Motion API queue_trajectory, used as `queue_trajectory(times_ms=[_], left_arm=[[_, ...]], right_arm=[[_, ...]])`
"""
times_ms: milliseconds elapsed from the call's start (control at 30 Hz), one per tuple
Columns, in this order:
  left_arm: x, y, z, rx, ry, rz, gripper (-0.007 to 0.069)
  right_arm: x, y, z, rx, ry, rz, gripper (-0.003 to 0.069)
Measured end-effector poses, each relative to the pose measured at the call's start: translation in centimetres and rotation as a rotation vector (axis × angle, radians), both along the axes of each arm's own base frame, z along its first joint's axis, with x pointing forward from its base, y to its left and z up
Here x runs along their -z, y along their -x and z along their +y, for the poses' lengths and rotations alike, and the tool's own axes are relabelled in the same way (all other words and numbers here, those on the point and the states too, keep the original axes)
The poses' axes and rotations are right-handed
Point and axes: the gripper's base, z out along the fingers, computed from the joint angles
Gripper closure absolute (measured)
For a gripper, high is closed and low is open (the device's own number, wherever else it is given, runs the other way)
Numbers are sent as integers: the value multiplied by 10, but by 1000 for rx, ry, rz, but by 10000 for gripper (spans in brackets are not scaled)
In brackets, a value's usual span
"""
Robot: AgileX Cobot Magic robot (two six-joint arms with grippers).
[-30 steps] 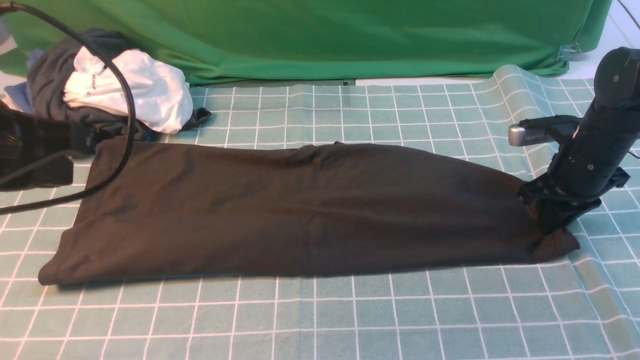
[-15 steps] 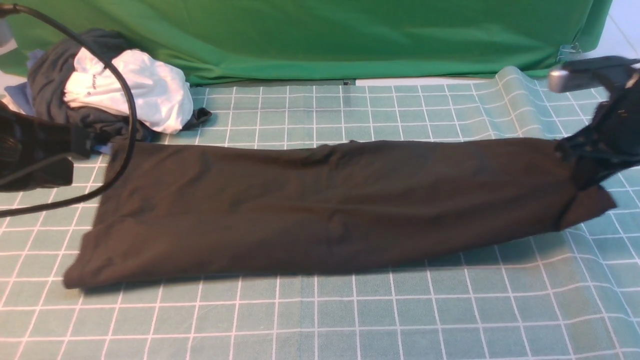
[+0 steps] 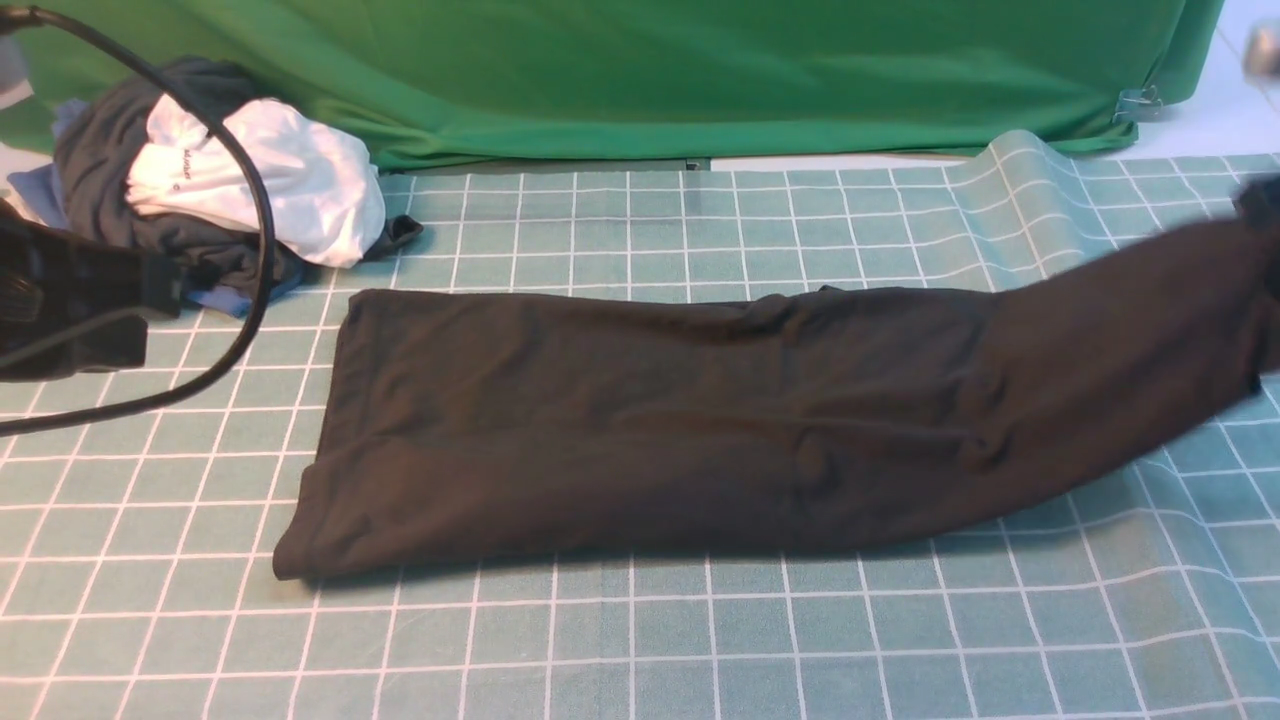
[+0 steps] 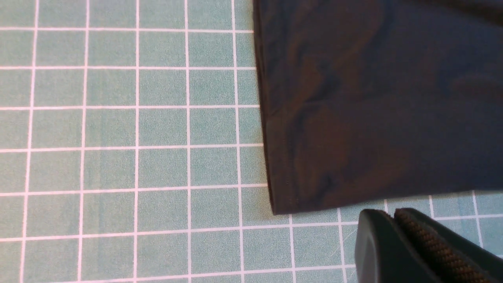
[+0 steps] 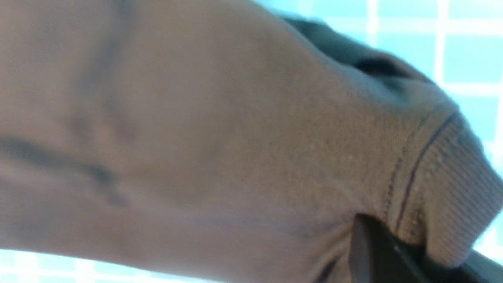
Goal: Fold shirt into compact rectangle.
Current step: 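Fold the right end of the dark garment over onto its left end with the right gripper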
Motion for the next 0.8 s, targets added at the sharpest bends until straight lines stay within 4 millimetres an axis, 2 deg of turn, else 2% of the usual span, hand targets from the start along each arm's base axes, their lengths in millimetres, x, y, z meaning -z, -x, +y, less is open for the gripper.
queue_trajectory(times_ms=[33, 100, 167, 200, 233, 267, 400, 567, 800], left_arm=[[0, 0, 0, 0, 0, 0, 618], [0, 0, 0, 0, 0, -5, 618], [-1, -1, 0, -1, 0, -10, 618], [-1, -1, 0, -1, 0, -10, 618], [-1, -1, 0, -1, 2, -11, 618], [-1, -1, 0, -1, 4, -11, 618], [-1, -1, -2, 2, 21, -10, 618], [-1, -1, -5, 19, 51, -16, 618], [-1, -1, -5, 24, 53, -16, 618]], right_arm=[[-6, 0, 9, -18, -20, -20, 609], [-23, 0, 52, -114, -93, -71, 609], [-28, 3, 77, -174, -132, -83, 609], [-29, 4, 80, -181, -137, -85, 609], [-35, 10, 113, -255, -190, -103, 609], [-38, 11, 122, -274, -209, -118, 609], [-45, 25, 184, -378, -351, -183, 609], [-33, 32, 244, -424, -498, -193, 609], [-7, 32, 319, -506, -589, -151, 609]])
